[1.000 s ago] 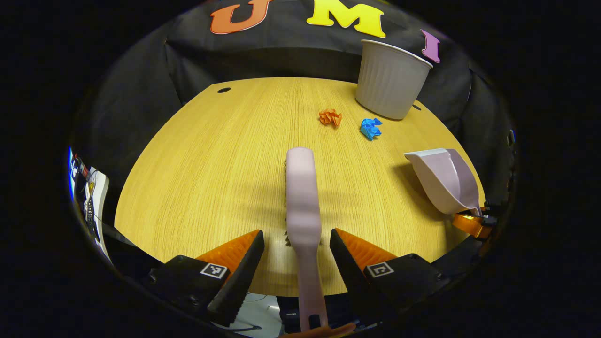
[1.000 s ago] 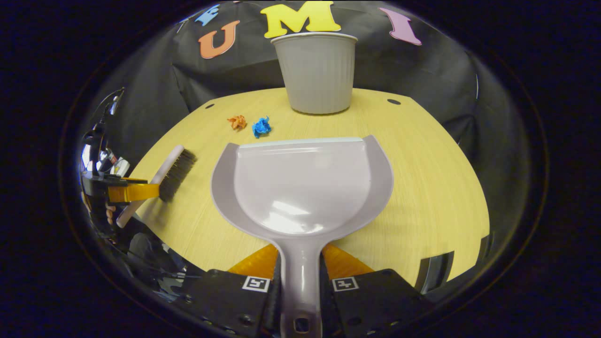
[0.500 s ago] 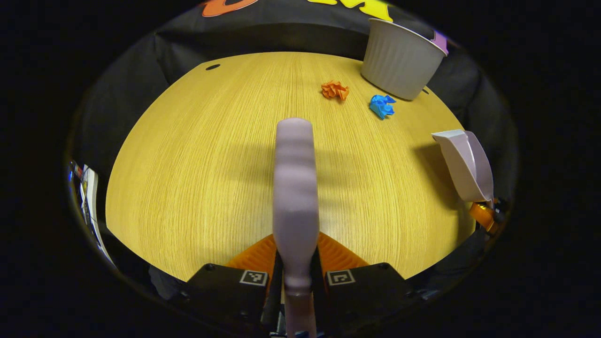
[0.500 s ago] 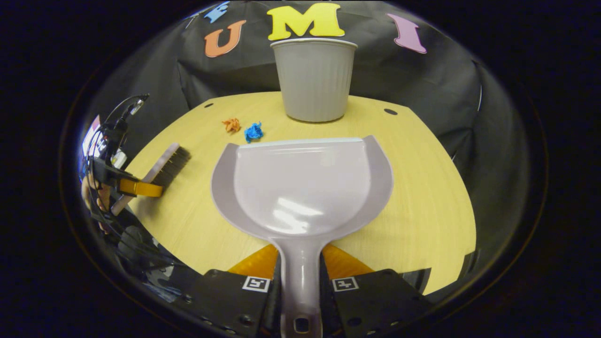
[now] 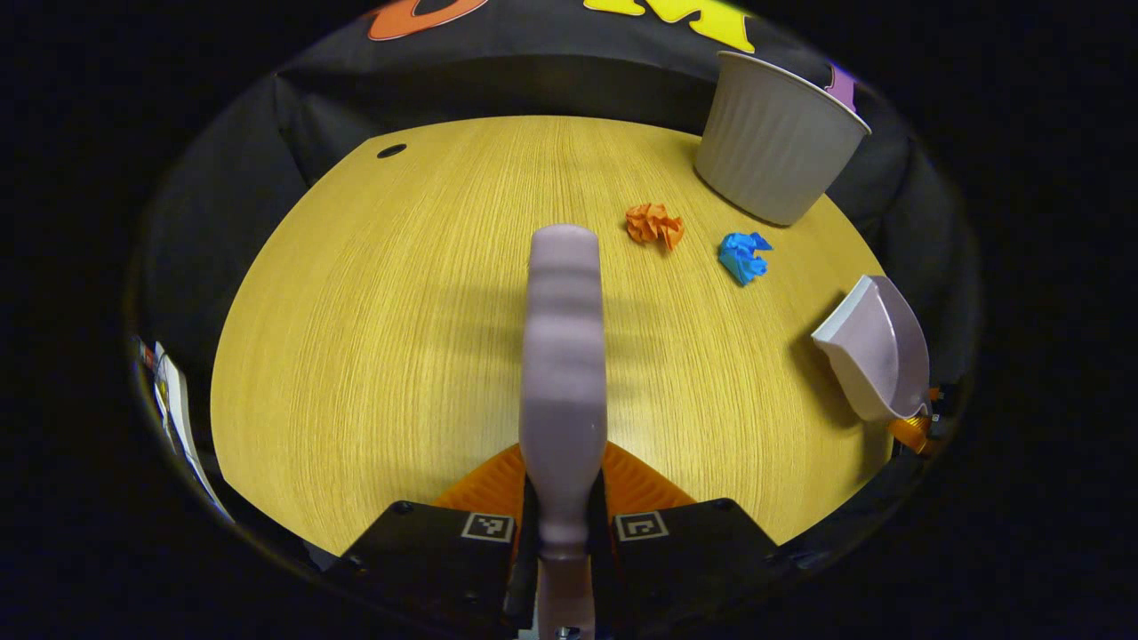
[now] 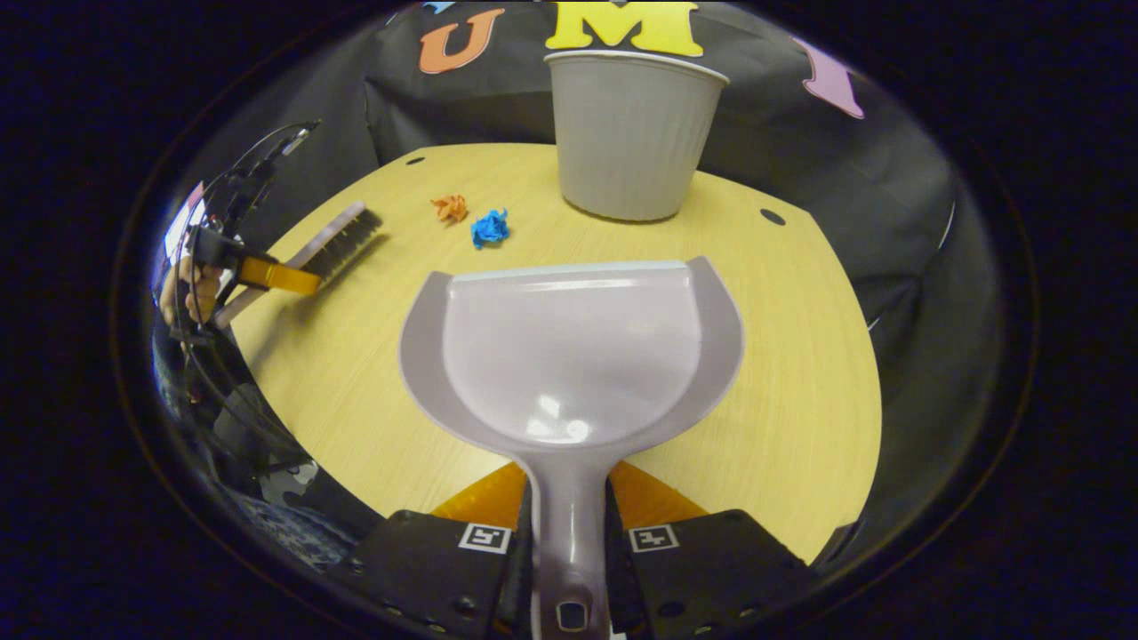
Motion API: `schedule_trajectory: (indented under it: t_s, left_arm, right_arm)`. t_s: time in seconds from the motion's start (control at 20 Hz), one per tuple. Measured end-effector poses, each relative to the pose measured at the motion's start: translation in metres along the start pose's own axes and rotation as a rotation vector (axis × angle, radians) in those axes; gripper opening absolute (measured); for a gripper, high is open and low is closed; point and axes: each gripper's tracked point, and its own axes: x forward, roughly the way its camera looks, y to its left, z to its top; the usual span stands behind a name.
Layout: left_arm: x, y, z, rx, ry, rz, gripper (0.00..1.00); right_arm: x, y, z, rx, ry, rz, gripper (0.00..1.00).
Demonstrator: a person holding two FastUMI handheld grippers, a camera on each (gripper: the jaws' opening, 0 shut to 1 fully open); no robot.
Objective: Pick up the small broom and dustpan from the desktop, sweep the trash into the dustpan with the broom, and then empty the trash into the garbage bin.
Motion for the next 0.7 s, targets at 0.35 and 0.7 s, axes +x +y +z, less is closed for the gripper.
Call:
schedule_trajectory:
  t_s: [0.35, 0.7]
  left_arm:
    - [0.029, 0.002, 0.119, 0.075, 0.012, -0.031, 0.27]
    - [0.03, -0.035, 0.208, 0.221, 0.042, -0.108, 0.27]
  right_arm:
    - [0.014, 0.012, 0.023, -0.073, 0.086, 0.036, 0.33]
    - [0.016, 0.015, 0.035, -0.124, 0.135, 0.019, 0.33]
